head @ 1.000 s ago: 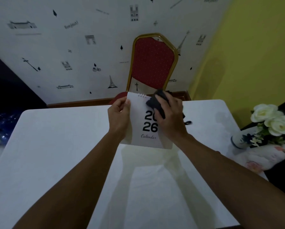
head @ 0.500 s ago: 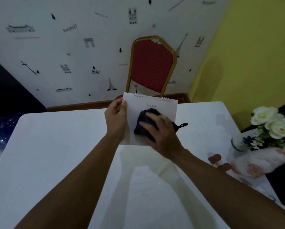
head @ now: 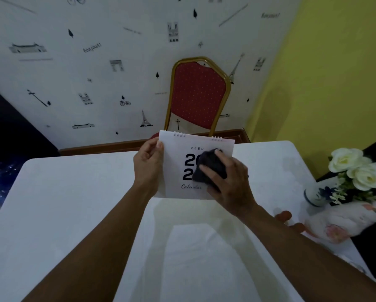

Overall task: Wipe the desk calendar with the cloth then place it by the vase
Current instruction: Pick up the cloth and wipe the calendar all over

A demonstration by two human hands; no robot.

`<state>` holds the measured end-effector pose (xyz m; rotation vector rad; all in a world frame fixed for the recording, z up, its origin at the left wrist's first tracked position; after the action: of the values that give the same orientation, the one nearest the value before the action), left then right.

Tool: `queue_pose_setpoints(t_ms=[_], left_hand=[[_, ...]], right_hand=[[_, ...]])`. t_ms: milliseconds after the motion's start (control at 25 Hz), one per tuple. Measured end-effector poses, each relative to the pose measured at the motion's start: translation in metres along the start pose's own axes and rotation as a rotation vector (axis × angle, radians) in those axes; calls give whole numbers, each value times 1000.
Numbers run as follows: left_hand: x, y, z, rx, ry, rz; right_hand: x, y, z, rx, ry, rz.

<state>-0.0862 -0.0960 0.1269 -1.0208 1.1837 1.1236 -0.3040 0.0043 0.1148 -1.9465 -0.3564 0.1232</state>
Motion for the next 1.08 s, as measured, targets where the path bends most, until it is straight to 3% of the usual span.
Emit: queue_pose_setpoints(t_ms=[160,240,400,600,800,960,1080], left_hand=[[0,-2,3,-17,-4,8],[0,0,4,-37,-19,16],[-2,-1,1,-42,-12,11],[-1,-3,2,-104,-48,59],[-1,4,-1,-134,-26,185],[2,17,2,-133,-43,196],[1,8,2,-117,-56,163]], right_hand=[[-33,-13,-14,-158,488,-239],[-24,-10,-19,-173,560,-306],[1,-1,-17,-83,357,-266],[-15,-10,-25,-94,398,-231],[36,9,-2,-8,44,-163],[63,18,-3,33,-137,-106],[32,6,-5,25,-39,-95]])
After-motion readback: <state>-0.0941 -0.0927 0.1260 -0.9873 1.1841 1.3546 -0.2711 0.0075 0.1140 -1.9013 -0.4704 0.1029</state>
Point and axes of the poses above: each hand's wrist, its own z-axis away from the middle knuckle, its own y-axis out of the palm, x = y × z, the point moved 6 cm from there along -z, towards the middle knuckle, and after that the axes turned 13 degrees about x, right-handed, at the moved point
